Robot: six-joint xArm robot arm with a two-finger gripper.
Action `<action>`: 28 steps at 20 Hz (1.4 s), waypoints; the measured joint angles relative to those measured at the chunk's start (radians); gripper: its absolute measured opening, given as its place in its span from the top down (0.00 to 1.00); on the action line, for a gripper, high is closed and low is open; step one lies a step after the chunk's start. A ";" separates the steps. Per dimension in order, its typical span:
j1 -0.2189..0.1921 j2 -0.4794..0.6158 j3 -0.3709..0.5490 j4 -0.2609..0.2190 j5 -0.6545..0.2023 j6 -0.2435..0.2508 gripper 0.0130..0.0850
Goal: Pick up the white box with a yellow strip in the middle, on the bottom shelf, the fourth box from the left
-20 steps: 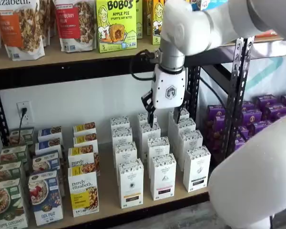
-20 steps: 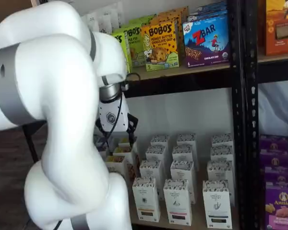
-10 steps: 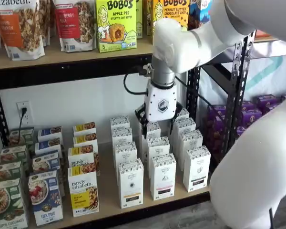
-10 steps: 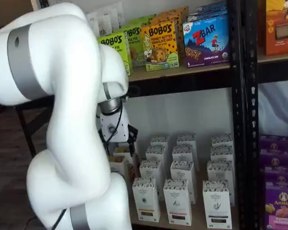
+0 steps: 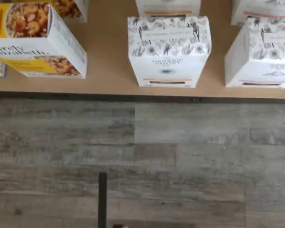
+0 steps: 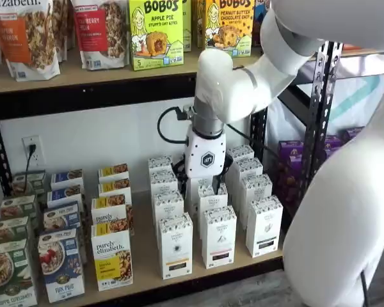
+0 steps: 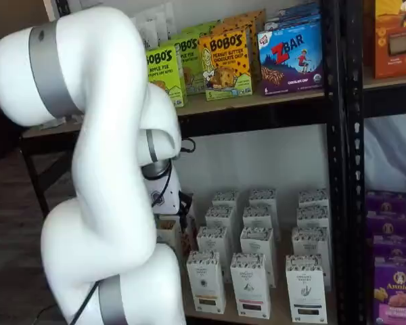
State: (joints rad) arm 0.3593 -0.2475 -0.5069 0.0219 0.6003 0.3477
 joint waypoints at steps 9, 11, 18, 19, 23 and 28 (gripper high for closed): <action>0.025 0.185 -0.081 -0.038 -0.099 0.056 0.00; 0.026 0.207 -0.090 -0.036 -0.113 0.055 0.00; 0.015 0.343 -0.162 -0.088 -0.175 0.090 0.00; 0.012 0.360 -0.171 -0.106 -0.183 0.104 0.00; 0.002 0.404 -0.196 -0.117 -0.197 0.105 0.00; -0.013 0.459 -0.228 -0.124 -0.216 0.097 0.00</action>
State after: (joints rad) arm 0.3463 0.2111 -0.7353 -0.1017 0.3839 0.4443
